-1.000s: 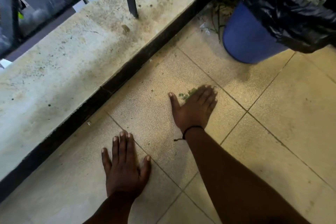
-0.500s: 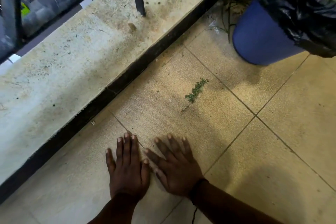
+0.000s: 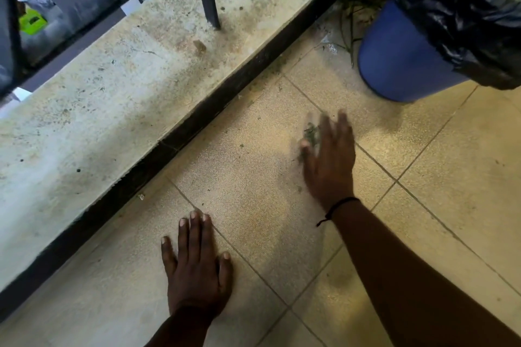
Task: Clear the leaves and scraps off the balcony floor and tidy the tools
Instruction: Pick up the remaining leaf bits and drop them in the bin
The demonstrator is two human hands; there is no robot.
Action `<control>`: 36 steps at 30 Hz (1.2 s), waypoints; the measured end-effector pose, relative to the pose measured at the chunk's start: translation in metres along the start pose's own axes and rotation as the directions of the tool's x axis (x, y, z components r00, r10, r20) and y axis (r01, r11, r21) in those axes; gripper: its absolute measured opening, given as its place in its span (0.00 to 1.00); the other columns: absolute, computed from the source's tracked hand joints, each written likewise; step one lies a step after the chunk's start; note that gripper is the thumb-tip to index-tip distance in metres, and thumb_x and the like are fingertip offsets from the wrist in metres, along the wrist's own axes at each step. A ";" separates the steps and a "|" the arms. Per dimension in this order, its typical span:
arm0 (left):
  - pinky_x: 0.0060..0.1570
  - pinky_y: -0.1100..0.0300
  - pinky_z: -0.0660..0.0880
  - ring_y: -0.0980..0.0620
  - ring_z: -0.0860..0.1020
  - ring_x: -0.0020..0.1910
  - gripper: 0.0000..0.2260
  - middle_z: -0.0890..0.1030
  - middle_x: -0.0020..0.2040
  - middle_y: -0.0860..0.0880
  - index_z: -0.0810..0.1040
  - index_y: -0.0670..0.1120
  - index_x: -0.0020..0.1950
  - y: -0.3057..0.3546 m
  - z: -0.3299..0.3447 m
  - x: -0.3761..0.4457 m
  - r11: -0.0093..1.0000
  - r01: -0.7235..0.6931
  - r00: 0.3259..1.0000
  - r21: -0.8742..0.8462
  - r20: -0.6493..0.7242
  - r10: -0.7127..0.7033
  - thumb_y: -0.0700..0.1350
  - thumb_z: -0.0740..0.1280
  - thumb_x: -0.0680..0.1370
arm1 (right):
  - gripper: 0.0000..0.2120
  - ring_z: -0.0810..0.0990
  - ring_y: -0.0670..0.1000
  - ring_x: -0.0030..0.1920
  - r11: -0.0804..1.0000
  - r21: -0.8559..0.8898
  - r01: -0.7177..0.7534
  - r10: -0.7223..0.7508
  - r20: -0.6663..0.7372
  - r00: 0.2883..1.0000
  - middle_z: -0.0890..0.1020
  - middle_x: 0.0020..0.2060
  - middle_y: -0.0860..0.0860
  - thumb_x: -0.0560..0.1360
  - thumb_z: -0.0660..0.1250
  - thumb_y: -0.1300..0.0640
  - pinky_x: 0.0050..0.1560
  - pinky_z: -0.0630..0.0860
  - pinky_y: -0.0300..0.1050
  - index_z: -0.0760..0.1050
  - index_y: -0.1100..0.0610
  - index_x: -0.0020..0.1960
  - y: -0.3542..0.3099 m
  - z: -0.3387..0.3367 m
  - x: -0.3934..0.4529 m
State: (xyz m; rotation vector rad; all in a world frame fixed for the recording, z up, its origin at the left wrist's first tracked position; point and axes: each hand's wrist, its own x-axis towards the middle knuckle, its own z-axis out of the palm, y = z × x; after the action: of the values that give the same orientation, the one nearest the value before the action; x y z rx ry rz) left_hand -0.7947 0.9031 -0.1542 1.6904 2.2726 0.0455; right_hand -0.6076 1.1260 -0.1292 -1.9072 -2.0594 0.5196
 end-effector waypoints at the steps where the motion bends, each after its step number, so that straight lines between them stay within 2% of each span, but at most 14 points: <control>1: 0.76 0.44 0.40 0.46 0.48 0.80 0.33 0.53 0.80 0.44 0.53 0.41 0.79 0.000 0.000 0.001 1.000 0.000 1.000 0.005 0.008 0.000 0.55 0.52 0.77 | 0.26 0.57 0.58 0.76 0.990 0.136 -0.041 0.047 -0.043 0.998 0.56 0.77 0.58 0.82 0.51 0.46 0.73 0.57 0.50 0.60 0.57 0.76 0.004 -0.008 0.009; 2: 0.76 0.43 0.40 0.45 0.48 0.80 0.33 0.52 0.80 0.43 0.53 0.41 0.79 0.000 0.000 0.000 1.000 0.000 1.000 0.011 0.016 0.000 0.55 0.52 0.77 | 0.23 0.62 0.56 0.74 0.970 0.232 -0.074 0.091 -0.066 0.994 0.61 0.75 0.58 0.83 0.53 0.50 0.72 0.59 0.41 0.64 0.59 0.74 0.006 -0.015 0.017; 4: 0.76 0.43 0.41 0.45 0.49 0.79 0.33 0.52 0.80 0.43 0.53 0.42 0.79 0.000 0.000 0.000 1.000 0.000 1.000 0.009 0.020 0.000 0.55 0.52 0.77 | 0.20 0.67 0.54 0.71 0.971 0.233 -0.057 0.067 -0.034 0.997 0.70 0.70 0.58 0.83 0.54 0.55 0.66 0.56 0.27 0.70 0.61 0.70 0.009 -0.020 0.032; 5: 0.76 0.43 0.41 0.45 0.49 0.79 0.33 0.52 0.80 0.43 0.53 0.42 0.79 0.000 0.000 0.000 1.000 0.001 1.000 0.009 0.020 -0.001 0.55 0.52 0.77 | 0.19 0.67 0.55 0.71 0.982 0.189 -0.015 0.010 0.026 1.000 0.71 0.70 0.59 0.82 0.53 0.56 0.67 0.55 0.28 0.71 0.62 0.70 0.008 -0.019 0.038; 8: 0.76 0.42 0.42 0.44 0.50 0.79 0.33 0.53 0.80 0.43 0.55 0.41 0.79 0.001 0.000 0.000 1.000 0.008 1.000 0.017 0.027 -0.009 0.55 0.52 0.77 | 0.20 0.61 0.59 0.75 0.989 -0.003 0.148 -0.144 0.201 0.969 0.66 0.73 0.60 0.82 0.54 0.58 0.74 0.56 0.48 0.67 0.63 0.72 0.004 -0.003 0.037; 14: 0.75 0.40 0.44 0.43 0.51 0.79 0.33 0.53 0.80 0.42 0.55 0.40 0.79 0.001 0.000 0.000 0.999 0.010 0.999 0.030 0.046 -0.011 0.55 0.52 0.77 | 0.18 0.76 0.62 0.64 0.959 -0.024 0.281 -0.274 0.158 0.949 0.77 0.62 0.64 0.78 0.56 0.63 0.66 0.70 0.55 0.75 0.68 0.63 0.005 0.002 -0.020; 17: 0.75 0.39 0.44 0.44 0.50 0.79 0.33 0.53 0.80 0.42 0.54 0.41 0.79 0.001 0.000 0.000 1.000 0.011 0.999 0.028 0.049 -0.012 0.55 0.52 0.77 | 0.16 0.78 0.53 0.57 0.975 0.222 0.004 -0.028 0.106 0.994 0.80 0.58 0.60 0.75 0.60 0.72 0.63 0.71 0.36 0.78 0.65 0.60 -0.002 -0.017 -0.020; 19: 0.75 0.40 0.44 0.45 0.48 0.79 0.33 0.53 0.80 0.42 0.53 0.41 0.80 0.002 -0.001 0.001 0.999 0.015 0.999 0.030 0.048 -0.016 0.55 0.52 0.77 | 0.16 0.75 0.46 0.55 0.943 0.290 -0.162 0.156 0.046 0.987 0.81 0.57 0.57 0.76 0.59 0.71 0.54 0.64 0.19 0.79 0.64 0.60 0.001 -0.030 -0.009; 22: 0.75 0.41 0.43 0.45 0.49 0.79 0.33 0.52 0.80 0.43 0.53 0.41 0.80 0.003 -0.002 0.001 0.999 0.013 0.999 0.035 0.044 -0.014 0.55 0.51 0.78 | 0.20 0.73 0.52 0.65 0.974 0.191 -0.121 0.100 0.116 0.988 0.77 0.64 0.59 0.76 0.58 0.73 0.64 0.60 0.30 0.74 0.65 0.66 0.004 -0.029 0.000; 25: 0.76 0.41 0.42 0.44 0.50 0.79 0.33 0.52 0.80 0.43 0.55 0.41 0.79 0.003 -0.002 0.001 0.999 0.009 0.999 0.034 0.035 -0.010 0.55 0.52 0.78 | 0.29 0.61 0.58 0.75 0.996 0.070 0.050 -0.067 0.269 0.961 0.65 0.74 0.60 0.73 0.56 0.76 0.75 0.53 0.45 0.65 0.64 0.73 -0.004 -0.012 -0.017; 28: 0.76 0.42 0.41 0.43 0.51 0.79 0.33 0.53 0.80 0.42 0.56 0.40 0.79 0.003 -0.002 0.000 1.000 0.010 1.000 0.026 0.029 -0.011 0.54 0.52 0.77 | 0.26 0.67 0.65 0.71 0.976 -0.023 0.215 -0.199 0.286 0.937 0.70 0.69 0.65 0.72 0.55 0.75 0.71 0.65 0.59 0.68 0.68 0.70 -0.006 0.000 -0.045; 31: 0.76 0.42 0.41 0.43 0.51 0.79 0.32 0.54 0.80 0.42 0.56 0.40 0.79 0.003 -0.003 0.000 1.000 0.008 1.000 0.025 0.025 -0.009 0.54 0.52 0.77 | 0.24 0.76 0.65 0.64 0.969 -0.033 0.245 -0.226 0.289 0.930 0.76 0.62 0.65 0.74 0.49 0.67 0.65 0.67 0.56 0.73 0.69 0.65 -0.004 -0.001 -0.062; 34: 0.76 0.41 0.41 0.44 0.50 0.79 0.32 0.53 0.80 0.42 0.56 0.40 0.79 0.003 -0.003 0.001 1.000 0.008 0.999 0.026 0.032 -0.008 0.55 0.52 0.77 | 0.21 0.77 0.57 0.61 0.991 0.092 0.096 -0.117 0.258 0.959 0.78 0.61 0.58 0.74 0.57 0.73 0.64 0.72 0.47 0.75 0.65 0.64 -0.006 -0.015 -0.060; 36: 0.76 0.42 0.41 0.44 0.50 0.79 0.33 0.52 0.80 0.43 0.55 0.41 0.79 0.003 -0.003 0.000 1.000 0.007 0.999 0.028 0.038 -0.009 0.55 0.52 0.78 | 0.25 0.73 0.53 0.65 0.992 0.126 -0.018 -0.012 0.232 0.973 0.74 0.65 0.56 0.73 0.58 0.75 0.64 0.66 0.37 0.73 0.62 0.68 -0.006 -0.026 -0.053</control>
State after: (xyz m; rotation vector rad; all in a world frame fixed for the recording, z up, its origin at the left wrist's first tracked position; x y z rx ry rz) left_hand -0.7928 0.9047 -0.1511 1.6816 2.2626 -0.0204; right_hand -0.5975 1.0748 -0.1016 -1.8507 -2.1045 0.8923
